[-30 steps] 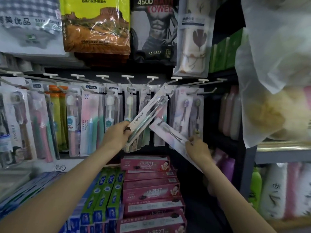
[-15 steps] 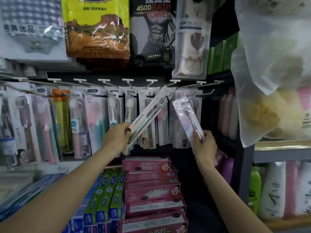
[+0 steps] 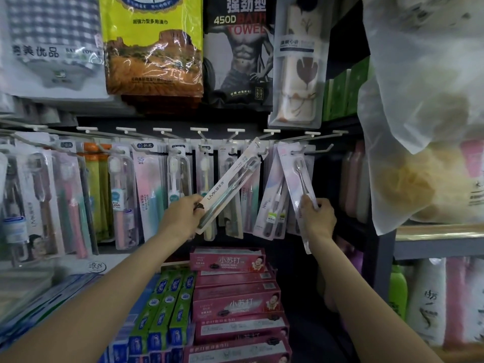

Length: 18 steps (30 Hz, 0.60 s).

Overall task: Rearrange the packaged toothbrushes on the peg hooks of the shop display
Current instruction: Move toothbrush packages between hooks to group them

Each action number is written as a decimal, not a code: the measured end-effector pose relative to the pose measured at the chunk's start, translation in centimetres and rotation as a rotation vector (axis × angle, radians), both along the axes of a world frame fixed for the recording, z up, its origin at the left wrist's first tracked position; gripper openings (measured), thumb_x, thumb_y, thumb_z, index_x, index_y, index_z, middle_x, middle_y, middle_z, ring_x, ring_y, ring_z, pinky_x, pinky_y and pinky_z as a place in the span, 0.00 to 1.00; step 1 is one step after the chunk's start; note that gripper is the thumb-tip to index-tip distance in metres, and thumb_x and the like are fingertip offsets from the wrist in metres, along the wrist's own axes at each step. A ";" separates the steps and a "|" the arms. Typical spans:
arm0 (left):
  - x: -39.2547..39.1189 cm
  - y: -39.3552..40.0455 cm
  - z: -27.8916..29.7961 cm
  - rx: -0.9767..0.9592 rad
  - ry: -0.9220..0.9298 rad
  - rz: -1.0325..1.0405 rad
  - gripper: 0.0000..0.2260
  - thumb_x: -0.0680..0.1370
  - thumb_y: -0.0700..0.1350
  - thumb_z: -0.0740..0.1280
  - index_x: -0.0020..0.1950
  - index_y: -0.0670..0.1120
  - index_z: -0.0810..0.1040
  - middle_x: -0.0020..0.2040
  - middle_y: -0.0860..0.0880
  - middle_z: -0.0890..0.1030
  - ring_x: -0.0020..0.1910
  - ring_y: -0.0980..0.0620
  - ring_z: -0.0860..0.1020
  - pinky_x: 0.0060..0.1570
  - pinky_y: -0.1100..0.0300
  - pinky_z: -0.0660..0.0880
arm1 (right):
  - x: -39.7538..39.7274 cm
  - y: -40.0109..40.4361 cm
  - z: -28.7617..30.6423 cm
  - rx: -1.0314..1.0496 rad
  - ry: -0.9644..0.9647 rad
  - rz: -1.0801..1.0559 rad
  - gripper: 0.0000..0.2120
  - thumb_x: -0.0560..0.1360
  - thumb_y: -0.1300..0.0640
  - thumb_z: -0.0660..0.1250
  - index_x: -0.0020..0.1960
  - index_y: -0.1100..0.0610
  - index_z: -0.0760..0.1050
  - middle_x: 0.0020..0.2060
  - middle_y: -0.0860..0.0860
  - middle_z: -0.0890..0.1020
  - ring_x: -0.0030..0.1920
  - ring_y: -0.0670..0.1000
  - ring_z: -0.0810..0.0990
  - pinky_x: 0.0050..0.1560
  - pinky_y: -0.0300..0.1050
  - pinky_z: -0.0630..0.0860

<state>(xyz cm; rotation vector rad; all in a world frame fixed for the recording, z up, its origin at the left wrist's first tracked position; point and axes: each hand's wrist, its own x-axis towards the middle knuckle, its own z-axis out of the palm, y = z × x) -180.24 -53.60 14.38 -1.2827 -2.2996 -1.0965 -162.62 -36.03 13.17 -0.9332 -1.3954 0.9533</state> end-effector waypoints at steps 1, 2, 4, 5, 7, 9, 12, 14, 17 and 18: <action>-0.2 -0.1 0.1 -0.001 0.010 0.008 0.12 0.79 0.39 0.60 0.62 0.44 0.74 0.48 0.45 0.80 0.32 0.50 0.75 0.25 0.65 0.66 | -0.3 0.1 -0.2 -0.010 -0.013 0.012 0.17 0.77 0.50 0.62 0.57 0.62 0.71 0.49 0.54 0.75 0.53 0.57 0.74 0.61 0.59 0.69; -0.3 -0.1 0.3 -0.003 0.023 0.019 0.12 0.79 0.39 0.60 0.63 0.44 0.74 0.46 0.46 0.79 0.30 0.53 0.73 0.24 0.66 0.64 | -0.6 0.2 -0.5 0.001 -0.036 0.006 0.19 0.76 0.50 0.63 0.59 0.63 0.69 0.53 0.57 0.74 0.56 0.58 0.73 0.61 0.59 0.69; -0.5 -0.2 0.3 0.001 0.046 0.034 0.13 0.79 0.40 0.60 0.63 0.45 0.74 0.45 0.48 0.77 0.28 0.55 0.72 0.21 0.68 0.63 | -1.2 0.1 -1.4 0.082 -0.073 -0.057 0.20 0.76 0.52 0.65 0.62 0.63 0.67 0.60 0.61 0.69 0.61 0.60 0.68 0.63 0.56 0.68; -0.6 -0.2 0.3 0.002 0.059 0.039 0.13 0.79 0.40 0.61 0.63 0.45 0.74 0.46 0.47 0.78 0.28 0.54 0.72 0.22 0.69 0.64 | -1.5 -0.2 -1.7 0.155 -0.079 -0.104 0.19 0.76 0.55 0.65 0.63 0.63 0.67 0.61 0.61 0.68 0.61 0.59 0.67 0.62 0.52 0.68; -0.8 0.0 0.0 0.010 0.079 0.049 0.13 0.79 0.41 0.62 0.63 0.47 0.75 0.51 0.44 0.80 0.35 0.50 0.76 0.30 0.63 0.71 | -2.2 -1.1 -2.1 0.340 -0.069 -0.140 0.13 0.77 0.60 0.63 0.60 0.63 0.69 0.59 0.58 0.70 0.59 0.55 0.70 0.58 0.44 0.70; -0.8 0.2 -0.4 0.015 0.089 0.052 0.12 0.79 0.41 0.62 0.61 0.47 0.76 0.51 0.43 0.80 0.39 0.47 0.78 0.38 0.56 0.76 | -3.5 -1.8 -2.1 0.462 -0.122 -0.002 0.09 0.78 0.63 0.60 0.56 0.61 0.73 0.53 0.55 0.75 0.54 0.52 0.75 0.53 0.41 0.71; -0.8 0.2 -0.6 0.025 0.097 0.038 0.11 0.79 0.41 0.62 0.60 0.46 0.76 0.49 0.44 0.81 0.38 0.49 0.77 0.37 0.58 0.74 | -6.0 -2.2 -2.0 0.522 -0.300 0.192 0.13 0.79 0.64 0.57 0.61 0.63 0.73 0.55 0.56 0.78 0.55 0.52 0.75 0.53 0.36 0.68; -1.0 0.2 -0.5 0.025 0.105 0.036 0.12 0.79 0.41 0.62 0.61 0.46 0.76 0.48 0.44 0.81 0.38 0.48 0.77 0.37 0.57 0.74 | -7.4 -2.1 -1.8 0.480 -0.293 0.190 0.15 0.79 0.65 0.56 0.64 0.64 0.71 0.56 0.58 0.78 0.57 0.55 0.75 0.56 0.38 0.68; -1.7 0.2 -0.4 0.011 0.117 0.024 0.11 0.79 0.41 0.62 0.60 0.47 0.75 0.46 0.44 0.81 0.38 0.46 0.78 0.37 0.55 0.76 | -9.2 -1.3 -1.8 0.358 -0.281 0.153 0.18 0.78 0.65 0.59 0.67 0.65 0.66 0.60 0.59 0.75 0.60 0.57 0.74 0.62 0.45 0.70; -2.0 0.3 -0.5 0.011 0.116 0.018 0.10 0.79 0.42 0.62 0.60 0.47 0.75 0.46 0.44 0.80 0.36 0.46 0.79 0.36 0.56 0.75 | -9.7 -1.0 -1.8 0.318 -0.289 0.160 0.20 0.78 0.64 0.60 0.68 0.65 0.64 0.62 0.60 0.73 0.61 0.57 0.73 0.63 0.48 0.70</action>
